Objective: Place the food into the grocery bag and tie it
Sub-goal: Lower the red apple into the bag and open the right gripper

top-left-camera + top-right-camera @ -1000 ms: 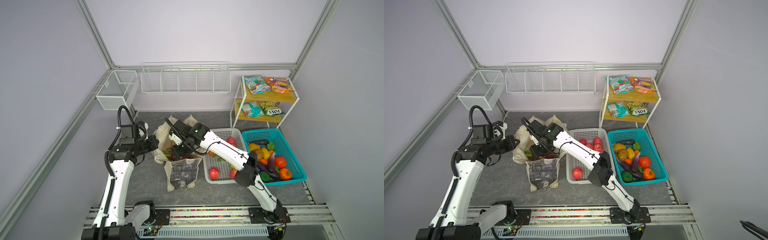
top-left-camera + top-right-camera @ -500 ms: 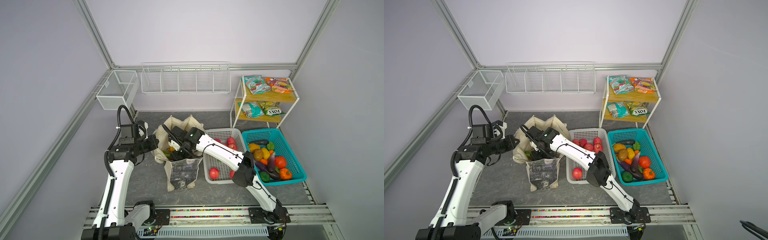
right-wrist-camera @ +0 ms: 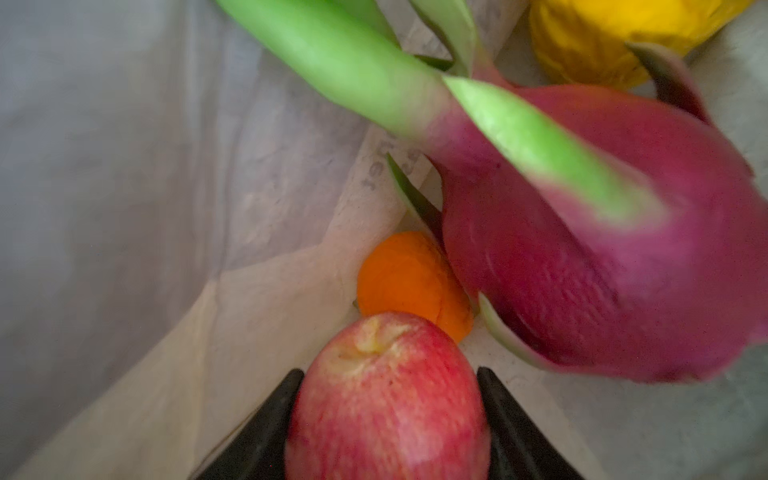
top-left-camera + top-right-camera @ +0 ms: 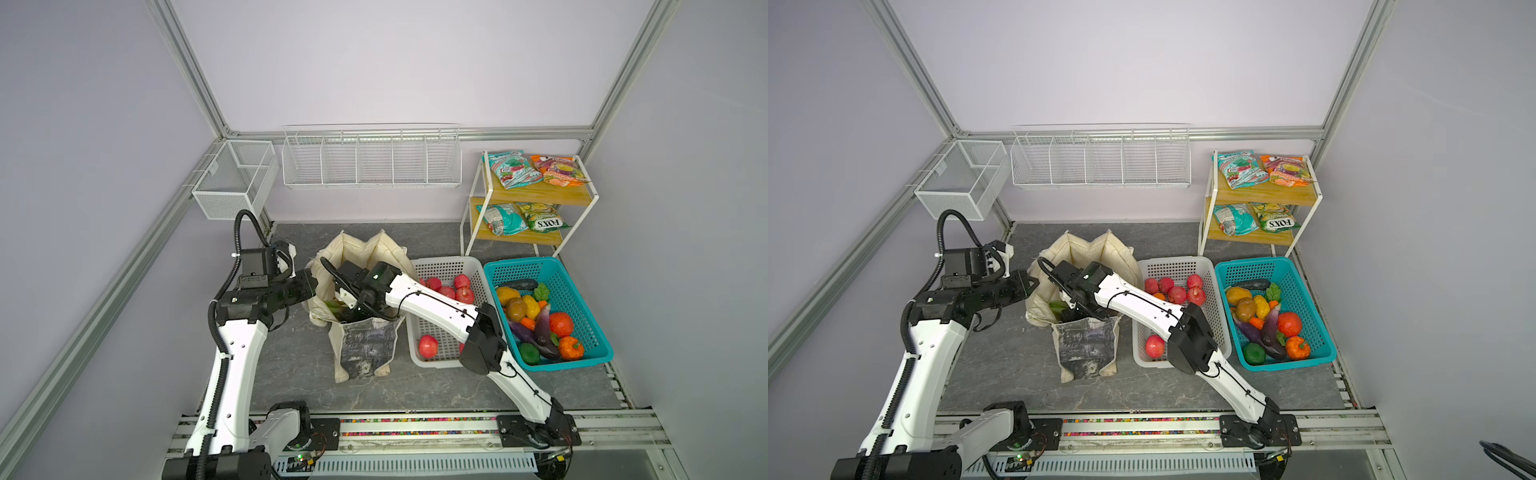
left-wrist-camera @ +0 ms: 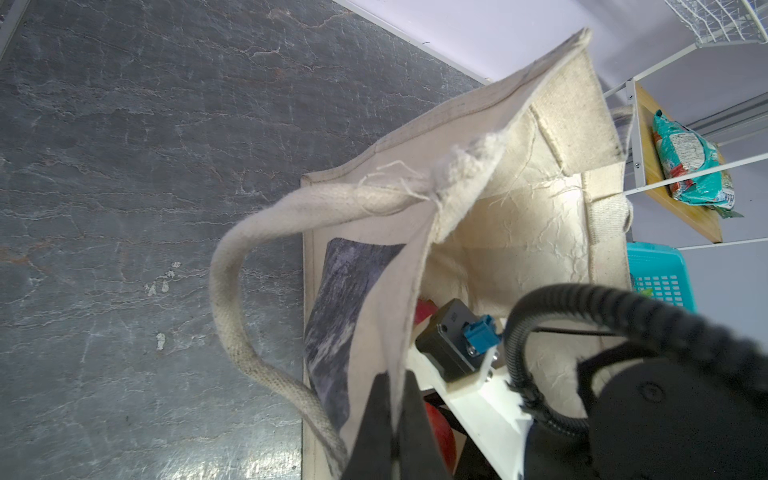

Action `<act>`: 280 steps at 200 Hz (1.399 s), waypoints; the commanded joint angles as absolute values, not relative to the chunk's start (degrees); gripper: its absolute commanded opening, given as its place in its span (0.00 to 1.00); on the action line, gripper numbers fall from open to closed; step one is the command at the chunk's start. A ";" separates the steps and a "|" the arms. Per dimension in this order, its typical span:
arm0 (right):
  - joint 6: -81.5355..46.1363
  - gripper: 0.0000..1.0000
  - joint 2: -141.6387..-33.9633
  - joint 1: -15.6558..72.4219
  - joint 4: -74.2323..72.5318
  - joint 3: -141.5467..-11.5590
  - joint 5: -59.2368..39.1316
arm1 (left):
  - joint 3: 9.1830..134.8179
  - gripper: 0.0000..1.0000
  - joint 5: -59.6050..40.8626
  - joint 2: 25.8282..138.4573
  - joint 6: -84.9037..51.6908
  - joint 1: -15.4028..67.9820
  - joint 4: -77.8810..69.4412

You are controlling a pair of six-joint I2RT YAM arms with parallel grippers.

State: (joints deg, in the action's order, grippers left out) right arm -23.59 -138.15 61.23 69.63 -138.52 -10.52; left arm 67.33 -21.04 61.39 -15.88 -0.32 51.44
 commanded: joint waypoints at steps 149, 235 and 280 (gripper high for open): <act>-25.41 0.62 -139.66 60.94 66.38 -131.95 -10.33 | 69.52 0.00 -21.62 60.18 -15.11 0.09 51.94; -25.22 0.90 -138.34 60.92 65.62 -130.91 -8.84 | 69.27 0.00 -21.80 59.77 -15.20 0.09 51.77; -25.14 0.96 -137.17 60.89 65.41 -130.91 -7.83 | 69.10 0.00 -21.87 59.59 -15.29 0.09 51.72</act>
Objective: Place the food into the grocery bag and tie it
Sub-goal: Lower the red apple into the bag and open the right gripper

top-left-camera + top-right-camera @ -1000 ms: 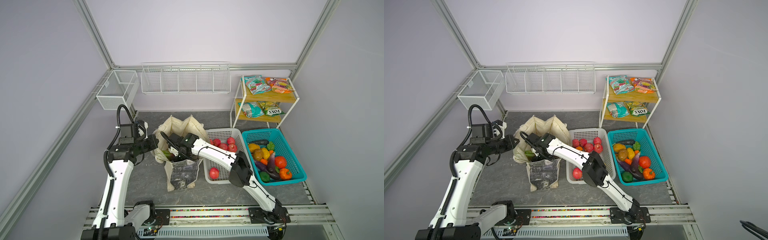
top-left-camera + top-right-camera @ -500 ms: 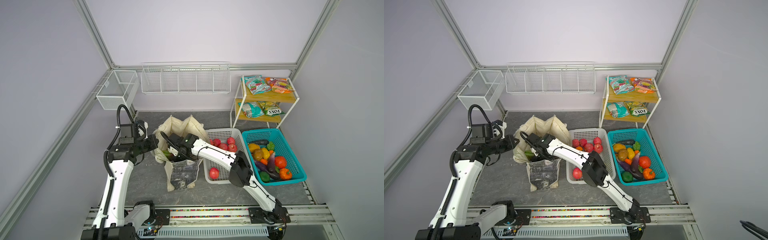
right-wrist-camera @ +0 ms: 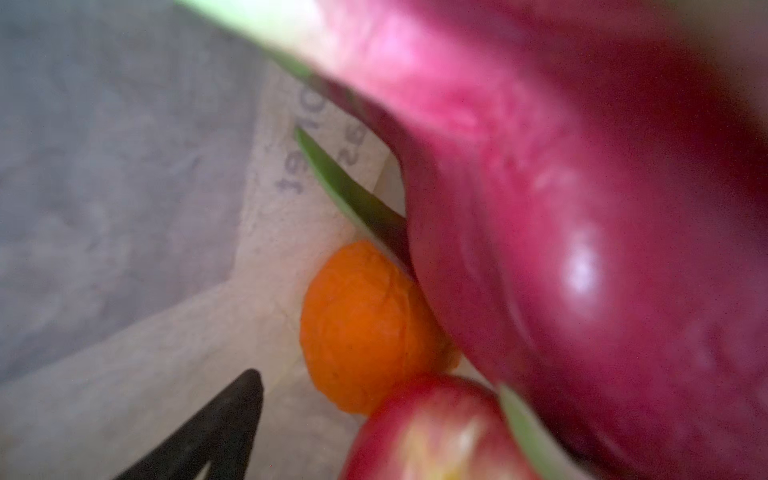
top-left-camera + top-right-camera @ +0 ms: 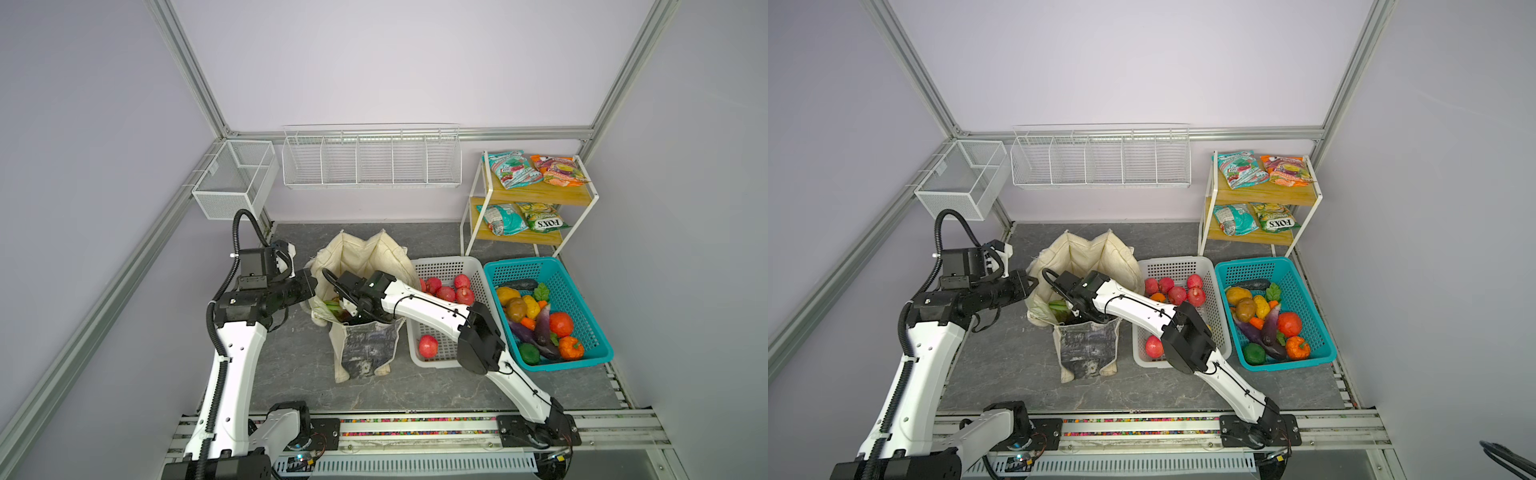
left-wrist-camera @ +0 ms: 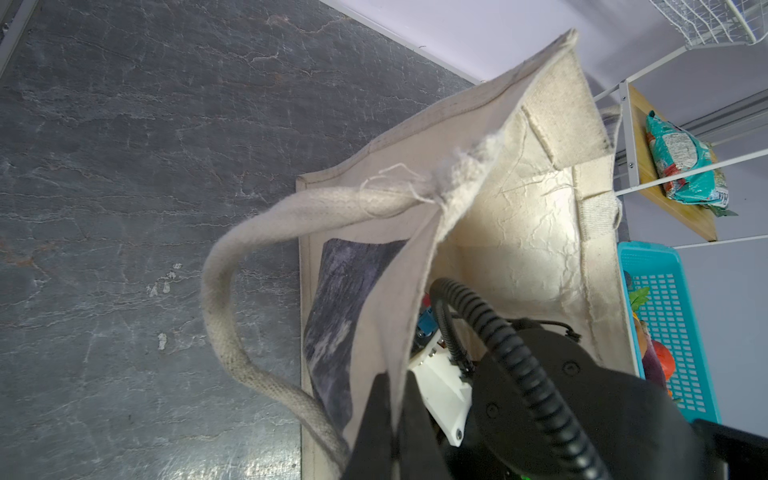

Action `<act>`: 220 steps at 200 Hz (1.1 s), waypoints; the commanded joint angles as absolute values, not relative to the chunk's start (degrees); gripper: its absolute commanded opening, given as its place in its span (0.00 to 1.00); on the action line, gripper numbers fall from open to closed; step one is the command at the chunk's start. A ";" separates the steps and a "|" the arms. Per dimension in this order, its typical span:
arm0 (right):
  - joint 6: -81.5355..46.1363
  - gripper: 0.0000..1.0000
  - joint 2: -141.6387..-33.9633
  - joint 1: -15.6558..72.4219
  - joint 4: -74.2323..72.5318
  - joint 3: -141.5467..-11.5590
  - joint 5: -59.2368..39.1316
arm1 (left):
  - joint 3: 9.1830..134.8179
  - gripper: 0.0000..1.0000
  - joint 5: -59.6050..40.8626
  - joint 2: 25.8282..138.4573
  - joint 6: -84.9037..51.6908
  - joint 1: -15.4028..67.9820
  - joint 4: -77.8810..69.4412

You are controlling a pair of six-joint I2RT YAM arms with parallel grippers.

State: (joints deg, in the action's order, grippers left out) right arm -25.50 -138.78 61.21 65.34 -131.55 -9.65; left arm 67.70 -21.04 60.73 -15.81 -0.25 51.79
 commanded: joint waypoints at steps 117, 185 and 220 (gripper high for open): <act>-26.00 0.88 -134.51 60.92 65.83 -134.06 -4.76 | 68.93 0.00 -22.42 59.31 -15.29 0.09 51.56; -25.25 0.88 -131.83 60.91 68.63 -140.71 2.77 | 68.82 0.00 -22.59 59.21 -15.25 0.09 51.47; -23.70 0.88 -128.81 60.87 68.25 -142.59 7.28 | 68.65 0.00 -22.72 59.14 -15.29 0.13 51.25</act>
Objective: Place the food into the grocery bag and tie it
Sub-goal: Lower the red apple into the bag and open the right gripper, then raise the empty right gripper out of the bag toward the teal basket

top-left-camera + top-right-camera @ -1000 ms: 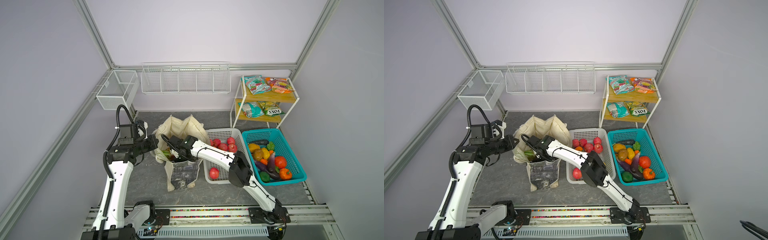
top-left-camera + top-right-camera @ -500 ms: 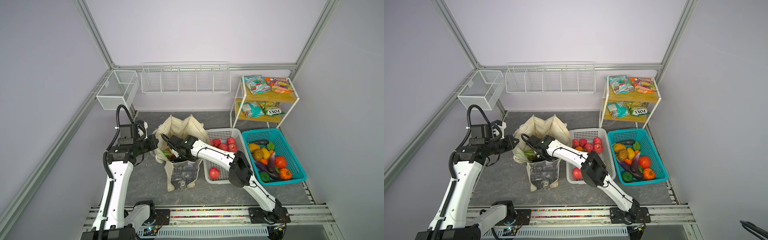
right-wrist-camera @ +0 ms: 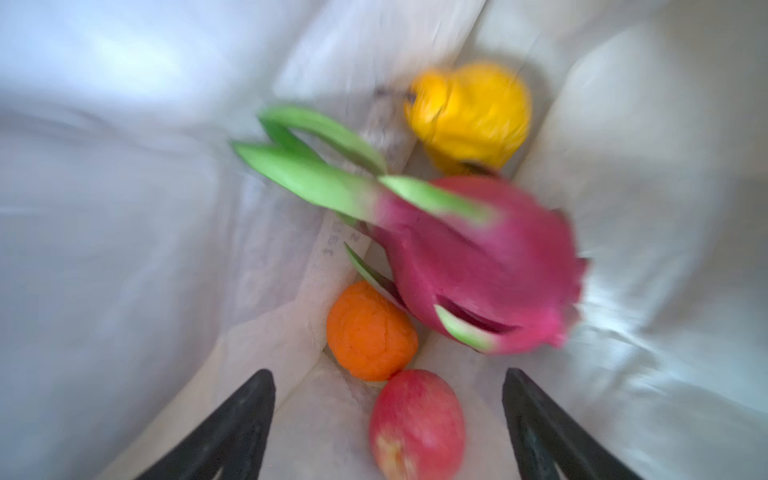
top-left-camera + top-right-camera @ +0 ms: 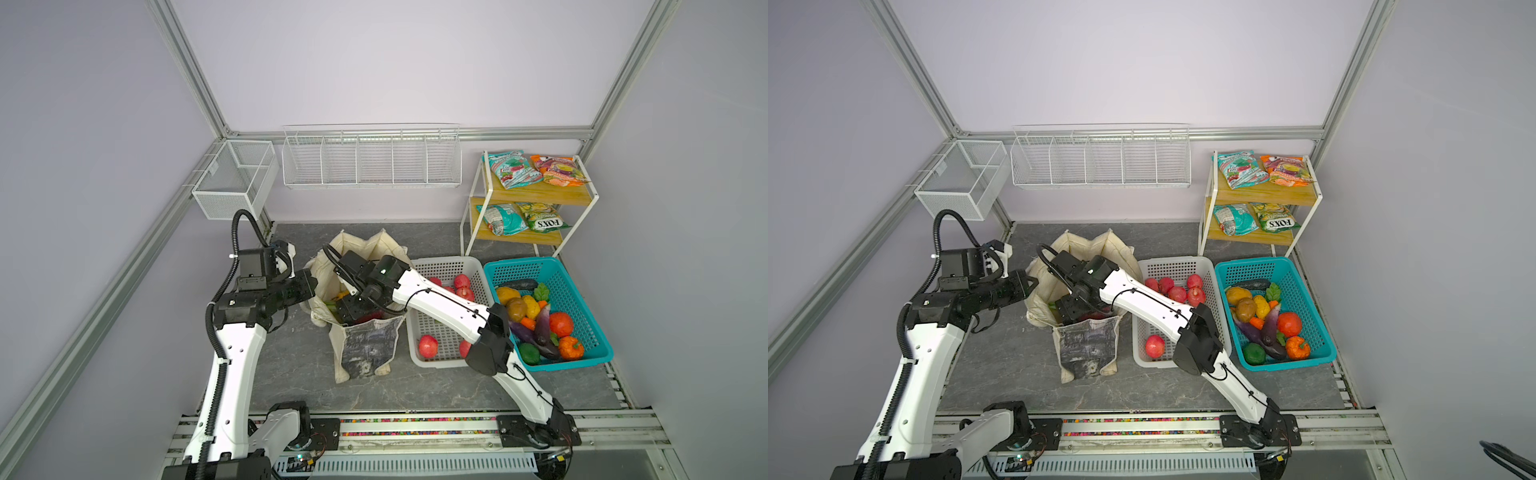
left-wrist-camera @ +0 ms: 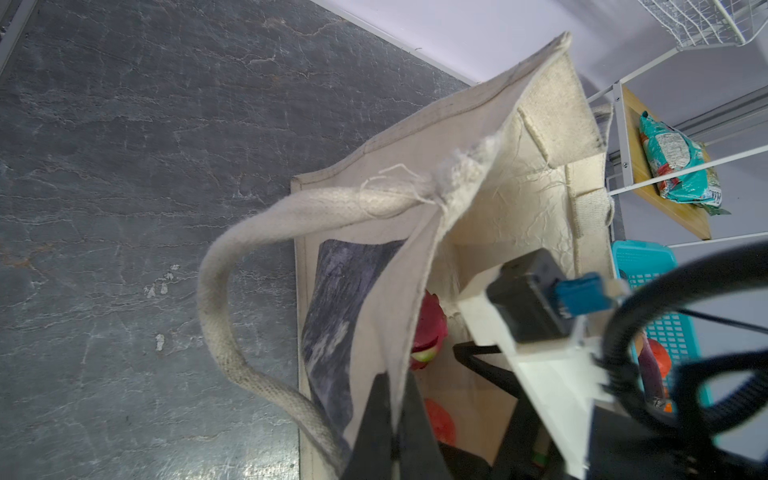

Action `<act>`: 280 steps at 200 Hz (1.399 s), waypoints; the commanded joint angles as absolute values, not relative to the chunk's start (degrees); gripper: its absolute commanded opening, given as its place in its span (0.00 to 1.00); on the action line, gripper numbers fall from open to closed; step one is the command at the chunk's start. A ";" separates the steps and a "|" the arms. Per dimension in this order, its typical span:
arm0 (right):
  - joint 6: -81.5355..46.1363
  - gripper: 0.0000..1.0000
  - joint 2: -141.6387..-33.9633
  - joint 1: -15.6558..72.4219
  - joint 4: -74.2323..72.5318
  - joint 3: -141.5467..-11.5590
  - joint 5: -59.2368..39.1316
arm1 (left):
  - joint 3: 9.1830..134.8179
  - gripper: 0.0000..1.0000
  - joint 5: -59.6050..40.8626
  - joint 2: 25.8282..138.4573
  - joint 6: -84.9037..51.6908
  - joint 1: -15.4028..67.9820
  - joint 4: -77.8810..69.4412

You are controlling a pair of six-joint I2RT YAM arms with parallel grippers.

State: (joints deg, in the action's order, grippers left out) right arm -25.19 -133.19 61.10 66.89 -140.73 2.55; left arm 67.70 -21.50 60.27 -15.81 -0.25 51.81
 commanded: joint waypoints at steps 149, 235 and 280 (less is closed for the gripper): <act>-17.67 0.88 -110.47 60.10 64.58 -136.80 23.00 | 66.97 0.00 -22.04 59.10 -15.47 0.09 51.23; -23.61 0.88 -86.75 54.96 57.16 -106.13 32.06 | 66.62 0.00 -20.31 59.22 -15.29 0.09 51.89; -29.54 0.88 -74.87 49.75 52.34 -89.14 31.99 | 66.36 0.00 -19.51 59.40 -15.27 0.09 52.20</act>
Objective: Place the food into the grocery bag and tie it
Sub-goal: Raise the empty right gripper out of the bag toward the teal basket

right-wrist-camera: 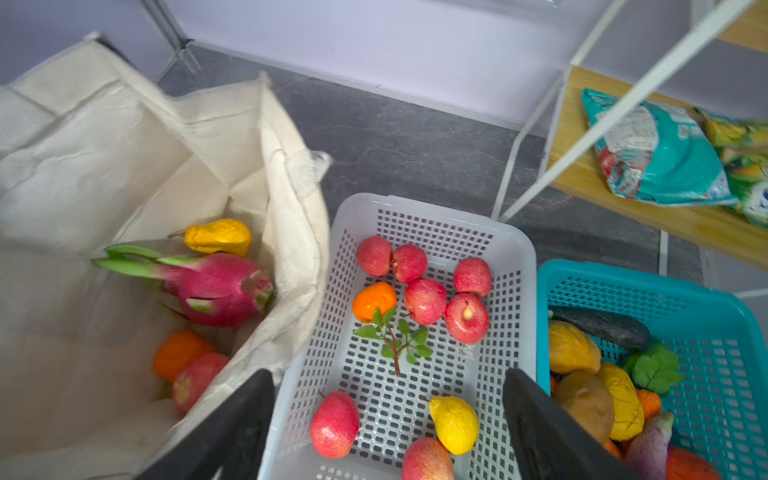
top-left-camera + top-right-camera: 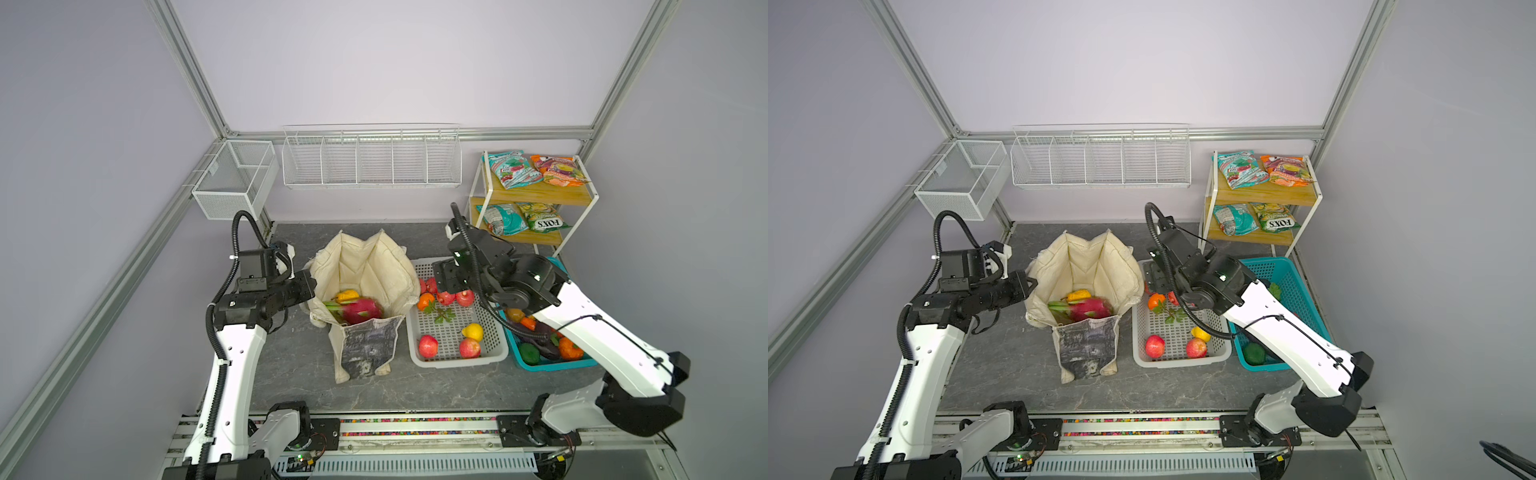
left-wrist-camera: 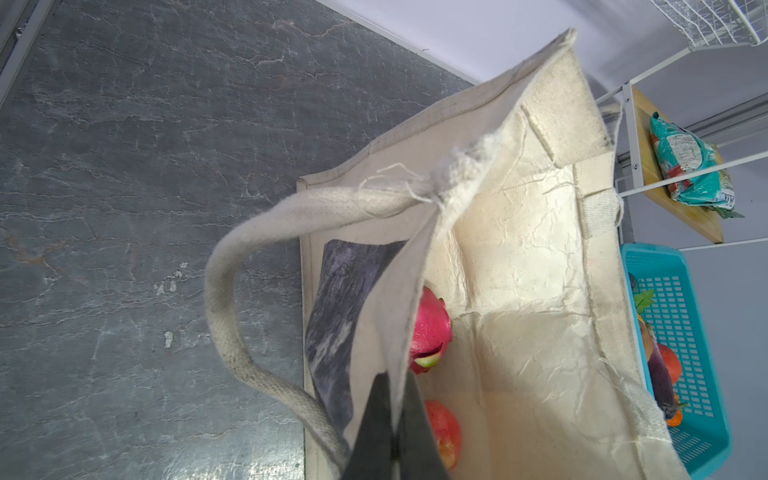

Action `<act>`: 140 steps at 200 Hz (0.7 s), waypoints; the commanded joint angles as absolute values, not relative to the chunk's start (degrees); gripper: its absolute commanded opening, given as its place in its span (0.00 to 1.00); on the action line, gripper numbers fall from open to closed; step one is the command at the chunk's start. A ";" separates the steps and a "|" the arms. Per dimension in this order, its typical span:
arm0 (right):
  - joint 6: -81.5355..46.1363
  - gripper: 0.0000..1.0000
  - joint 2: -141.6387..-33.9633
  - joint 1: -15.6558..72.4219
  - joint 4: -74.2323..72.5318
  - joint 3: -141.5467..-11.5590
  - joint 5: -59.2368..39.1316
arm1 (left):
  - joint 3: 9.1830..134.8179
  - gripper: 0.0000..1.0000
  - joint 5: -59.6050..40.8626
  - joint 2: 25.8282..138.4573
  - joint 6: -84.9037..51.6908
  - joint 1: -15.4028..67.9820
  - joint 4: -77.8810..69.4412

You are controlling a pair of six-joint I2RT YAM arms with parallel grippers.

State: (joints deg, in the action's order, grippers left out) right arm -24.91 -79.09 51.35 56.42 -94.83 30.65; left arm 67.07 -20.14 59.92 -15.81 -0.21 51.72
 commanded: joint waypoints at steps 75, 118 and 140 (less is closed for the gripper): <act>-38.32 0.88 -76.39 47.28 61.37 -82.37 31.25 | 65.83 0.00 -18.50 59.06 -15.27 0.09 52.25; -44.76 0.88 -78.37 45.82 63.16 -79.03 27.16 | 65.63 0.00 -18.54 58.86 -15.29 0.09 52.16; -45.67 0.89 -79.21 45.10 63.00 -77.00 25.88 | 65.65 0.00 -18.64 58.80 -15.29 0.09 52.07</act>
